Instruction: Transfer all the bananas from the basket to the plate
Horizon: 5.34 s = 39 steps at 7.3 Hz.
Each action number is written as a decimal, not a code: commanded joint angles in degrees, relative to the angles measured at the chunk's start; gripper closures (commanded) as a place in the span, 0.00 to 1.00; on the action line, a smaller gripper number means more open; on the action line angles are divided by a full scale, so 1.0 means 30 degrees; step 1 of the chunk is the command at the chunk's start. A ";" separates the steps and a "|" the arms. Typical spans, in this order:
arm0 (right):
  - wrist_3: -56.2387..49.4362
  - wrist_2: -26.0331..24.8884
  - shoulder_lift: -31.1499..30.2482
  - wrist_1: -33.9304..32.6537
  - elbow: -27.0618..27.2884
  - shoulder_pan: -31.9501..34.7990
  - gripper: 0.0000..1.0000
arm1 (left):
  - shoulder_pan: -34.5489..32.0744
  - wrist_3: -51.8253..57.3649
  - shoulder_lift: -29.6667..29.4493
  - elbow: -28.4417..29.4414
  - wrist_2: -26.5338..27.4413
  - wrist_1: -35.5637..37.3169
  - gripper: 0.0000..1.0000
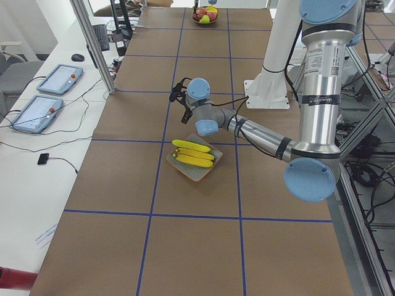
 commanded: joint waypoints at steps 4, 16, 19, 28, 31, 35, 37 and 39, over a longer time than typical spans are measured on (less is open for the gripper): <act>0.0092 0.0684 -0.0062 -0.0009 -0.0012 -0.0168 0.48 | 0.0002 -0.0003 -0.0118 0.0030 0.0001 0.0001 0.00; 0.0222 -0.3534 -0.0036 -0.4637 0.7569 0.2057 1.00 | 0.0002 -0.0531 -0.0383 0.0117 0.0001 0.0001 0.00; 0.6603 -0.3564 0.0756 -0.4638 0.9297 0.1739 1.00 | 0.0118 -0.2341 -0.1170 0.0117 0.0030 -0.0028 0.00; 3.0217 -0.3622 0.4301 -0.4667 1.6234 -0.7425 1.00 | 0.4127 -0.9779 -0.7463 0.0351 0.4973 0.1990 0.00; 3.4774 -0.4815 0.5413 -0.4696 1.8733 -1.1198 1.00 | 0.4746 -1.1892 -0.9694 0.0410 0.5772 0.2989 0.00; 3.4633 -0.5409 0.6440 -0.4871 2.1101 -1.5629 1.00 | 0.4923 -1.3421 -1.1398 0.1025 0.5772 0.2990 0.00; 3.4691 -0.5496 0.7109 -0.6331 2.2426 -1.6600 1.00 | 0.5302 -1.3450 -1.1398 0.0968 0.5830 0.2961 0.00; 3.4663 -0.7594 0.8397 -0.7589 2.2429 -1.8353 1.00 | 0.6122 -1.3539 -1.1457 0.0967 0.6707 0.2931 0.00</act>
